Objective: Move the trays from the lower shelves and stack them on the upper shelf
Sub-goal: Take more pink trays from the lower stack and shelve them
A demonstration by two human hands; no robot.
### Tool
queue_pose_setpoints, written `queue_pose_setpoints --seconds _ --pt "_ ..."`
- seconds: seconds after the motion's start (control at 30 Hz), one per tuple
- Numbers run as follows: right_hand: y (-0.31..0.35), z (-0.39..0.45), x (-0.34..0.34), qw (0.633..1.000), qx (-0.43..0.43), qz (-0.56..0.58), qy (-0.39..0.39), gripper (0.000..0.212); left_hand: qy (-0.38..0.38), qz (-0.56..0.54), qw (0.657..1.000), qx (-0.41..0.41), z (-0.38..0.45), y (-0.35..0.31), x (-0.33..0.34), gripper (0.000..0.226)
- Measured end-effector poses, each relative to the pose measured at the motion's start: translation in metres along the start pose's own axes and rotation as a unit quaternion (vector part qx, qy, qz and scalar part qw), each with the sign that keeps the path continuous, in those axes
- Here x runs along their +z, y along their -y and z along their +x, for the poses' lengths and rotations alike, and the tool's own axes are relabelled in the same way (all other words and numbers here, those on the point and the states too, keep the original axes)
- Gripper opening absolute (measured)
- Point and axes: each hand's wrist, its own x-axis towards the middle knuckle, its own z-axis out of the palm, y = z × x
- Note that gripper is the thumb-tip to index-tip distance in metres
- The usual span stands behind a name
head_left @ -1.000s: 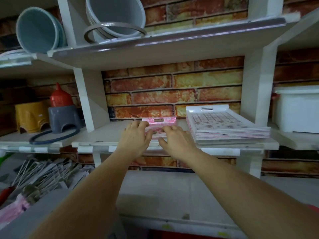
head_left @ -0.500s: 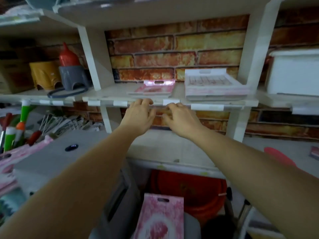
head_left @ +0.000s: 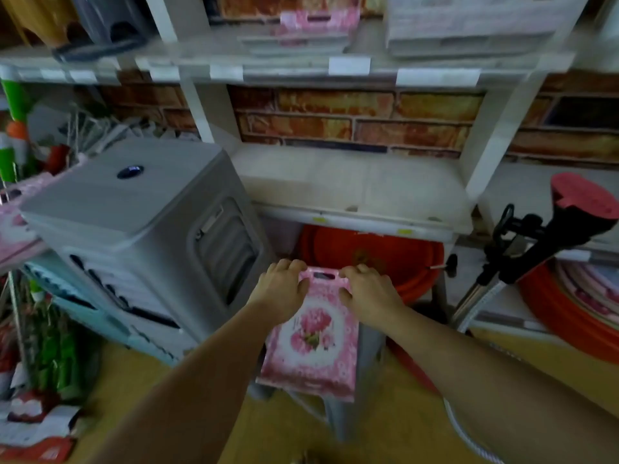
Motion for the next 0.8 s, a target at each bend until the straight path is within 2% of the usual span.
queue_pose_setpoints --seconds 0.1,0.43,0.8 --pt "-0.001 -0.003 0.032 0.999 -0.002 0.001 0.037 0.041 0.033 -0.003 0.999 -0.009 -0.005 0.006 0.026 0.039" --pt "-0.004 -0.003 0.092 0.997 0.000 0.022 0.075 0.038 0.076 -0.026 0.996 -0.026 -0.004 0.024 0.078 0.038" --pt "-0.013 -0.003 0.203 0.968 -0.003 0.007 0.250 0.035 0.208 -0.017 0.977 -0.043 -0.007 0.068 0.189 0.038"
